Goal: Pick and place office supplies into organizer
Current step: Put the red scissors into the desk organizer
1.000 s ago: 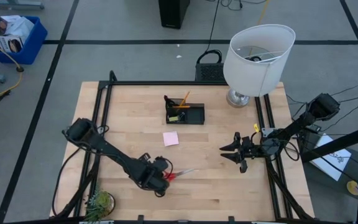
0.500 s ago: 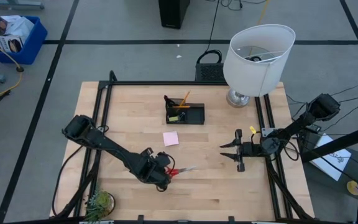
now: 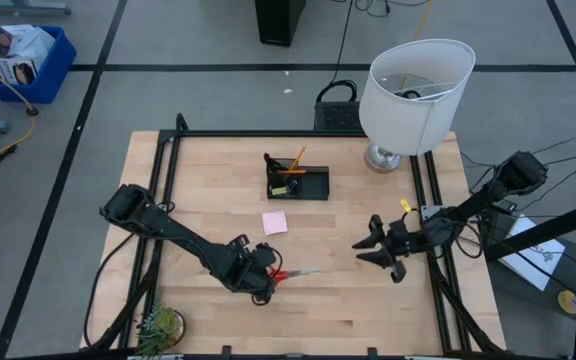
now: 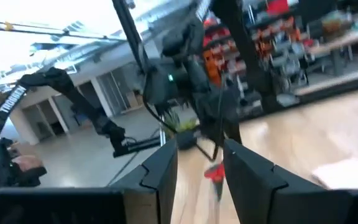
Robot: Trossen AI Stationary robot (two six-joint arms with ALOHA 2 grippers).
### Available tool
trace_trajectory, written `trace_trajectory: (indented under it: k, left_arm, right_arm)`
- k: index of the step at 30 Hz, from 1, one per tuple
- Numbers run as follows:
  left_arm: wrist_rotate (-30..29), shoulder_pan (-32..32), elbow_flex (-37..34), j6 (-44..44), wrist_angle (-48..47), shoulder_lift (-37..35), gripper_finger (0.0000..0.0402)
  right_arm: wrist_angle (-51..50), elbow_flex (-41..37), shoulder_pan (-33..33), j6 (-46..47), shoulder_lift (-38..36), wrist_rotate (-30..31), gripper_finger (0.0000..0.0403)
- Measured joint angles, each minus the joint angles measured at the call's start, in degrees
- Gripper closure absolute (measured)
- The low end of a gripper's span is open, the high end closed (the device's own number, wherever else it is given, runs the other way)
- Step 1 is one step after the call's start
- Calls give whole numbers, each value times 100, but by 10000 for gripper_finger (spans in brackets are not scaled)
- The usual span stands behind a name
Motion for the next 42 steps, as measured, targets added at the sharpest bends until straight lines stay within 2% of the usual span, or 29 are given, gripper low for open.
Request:
trace_trajectory:
  k: [5,7,10,14,17,19,24,27,31,34,37,42]
  left_arm:
    - [2,-20,2,236,32,0,377]
    - [0,-34,2,364,32,0,381]
    - [-4,-62,4,607,42,0,383]
    - [-35,-94,4,853,100,0,376]
    - [-31,-141,4,1092,260,0,375]
    - [-29,-172,4,1186,362,-2,375]
    - [-20,-265,7,1263,445,-9,374]
    - [-15,-354,7,1370,456,-9,374]
    - [9,-461,7,1482,535,-9,374]
    - [41,-537,7,1745,535,-9,374]
    - [11,-579,7,1817,566,-9,373]
    - [-16,-614,7,1893,594,-9,373]
  right_arm:
    - [-544,402,-275,541,210,-186,284]
    - [-1071,669,-579,897,283,-626,284]
    - [-2370,1170,-1014,1279,436,-1414,284]
    - [-3444,1808,-1483,1350,785,-2135,284]
    - [-3477,2173,-1827,1384,1123,-2884,284]
    - [-3458,2382,-1991,1524,1365,-3146,284]
    - [-3435,2874,-2031,1764,2242,-3316,260]
    - [-3416,3260,-2094,2034,2690,-3819,224]
    - [-3454,3796,-2111,2534,3298,-3999,174]
    - [-3442,4250,-2109,2586,3761,-4422,149]
    - [-3475,4638,-2067,2570,4193,-4662,140]
    - [-3448,5089,-1994,2533,4661,-4668,145]
